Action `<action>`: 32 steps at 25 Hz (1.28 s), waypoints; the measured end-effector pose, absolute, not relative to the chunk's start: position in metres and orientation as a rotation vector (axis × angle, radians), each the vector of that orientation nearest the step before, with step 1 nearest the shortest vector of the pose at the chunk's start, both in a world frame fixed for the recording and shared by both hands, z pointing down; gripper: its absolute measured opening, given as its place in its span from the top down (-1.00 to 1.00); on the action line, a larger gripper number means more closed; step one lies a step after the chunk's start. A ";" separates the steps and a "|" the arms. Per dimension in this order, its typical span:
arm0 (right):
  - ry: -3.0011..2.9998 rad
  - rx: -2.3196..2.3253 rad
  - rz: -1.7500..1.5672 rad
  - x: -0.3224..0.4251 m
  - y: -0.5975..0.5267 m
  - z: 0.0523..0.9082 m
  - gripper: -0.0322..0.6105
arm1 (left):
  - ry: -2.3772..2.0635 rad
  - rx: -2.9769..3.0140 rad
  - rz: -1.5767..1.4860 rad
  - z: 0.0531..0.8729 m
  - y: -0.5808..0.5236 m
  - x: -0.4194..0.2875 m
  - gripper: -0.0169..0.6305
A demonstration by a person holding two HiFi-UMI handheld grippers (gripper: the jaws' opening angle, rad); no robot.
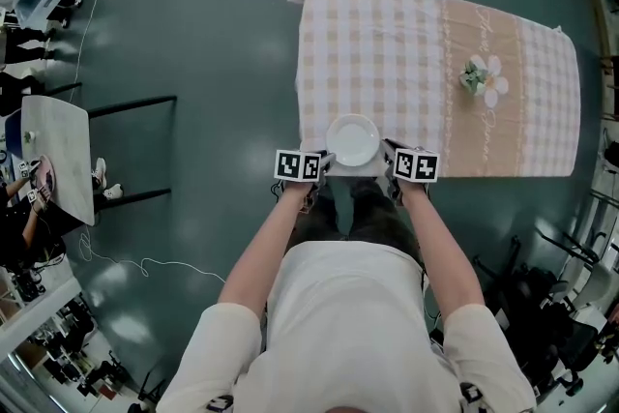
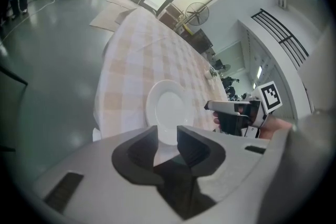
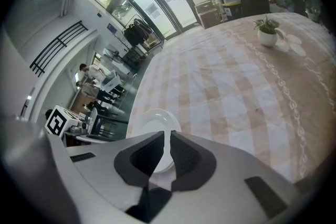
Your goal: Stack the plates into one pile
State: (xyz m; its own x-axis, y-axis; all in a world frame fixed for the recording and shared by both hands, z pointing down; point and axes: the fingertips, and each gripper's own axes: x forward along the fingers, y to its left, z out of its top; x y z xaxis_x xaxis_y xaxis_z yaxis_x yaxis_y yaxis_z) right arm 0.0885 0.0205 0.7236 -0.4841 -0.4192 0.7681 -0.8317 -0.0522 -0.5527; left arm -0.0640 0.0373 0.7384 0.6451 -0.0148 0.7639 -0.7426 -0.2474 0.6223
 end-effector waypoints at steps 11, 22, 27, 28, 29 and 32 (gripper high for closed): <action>-1.925 1.300 1.319 0.067 0.034 0.670 0.73 | -0.580 1.937 0.740 0.663 0.030 -0.081 0.63; -1.979 1.415 0.975 0.049 0.052 0.583 0.73 | -0.613 2.281 0.860 0.586 0.023 -0.126 0.65; -2.025 1.511 0.853 0.047 0.063 0.535 0.73 | -0.581 2.391 0.850 0.555 0.029 -0.134 0.73; -2.035 1.529 0.825 0.048 0.065 0.525 0.74 | -0.577 2.404 0.834 0.549 0.029 -0.132 0.74; -2.047 1.547 0.799 0.050 0.067 0.516 0.74 | -0.573 2.415 0.816 0.542 0.029 -0.130 0.75; -2.084 1.598 0.733 0.050 0.071 0.490 0.74 | -0.557 2.461 0.776 0.522 0.028 -0.123 0.77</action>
State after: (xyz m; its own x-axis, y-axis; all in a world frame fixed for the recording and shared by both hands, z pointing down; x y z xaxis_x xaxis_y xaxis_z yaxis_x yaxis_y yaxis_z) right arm 0.0503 0.0711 0.4899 -0.2575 -0.7494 0.6100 -0.9662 0.2039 -0.1575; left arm -0.1232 0.0275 0.5221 0.7542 -0.2278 0.6159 -0.5105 -0.7933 0.3317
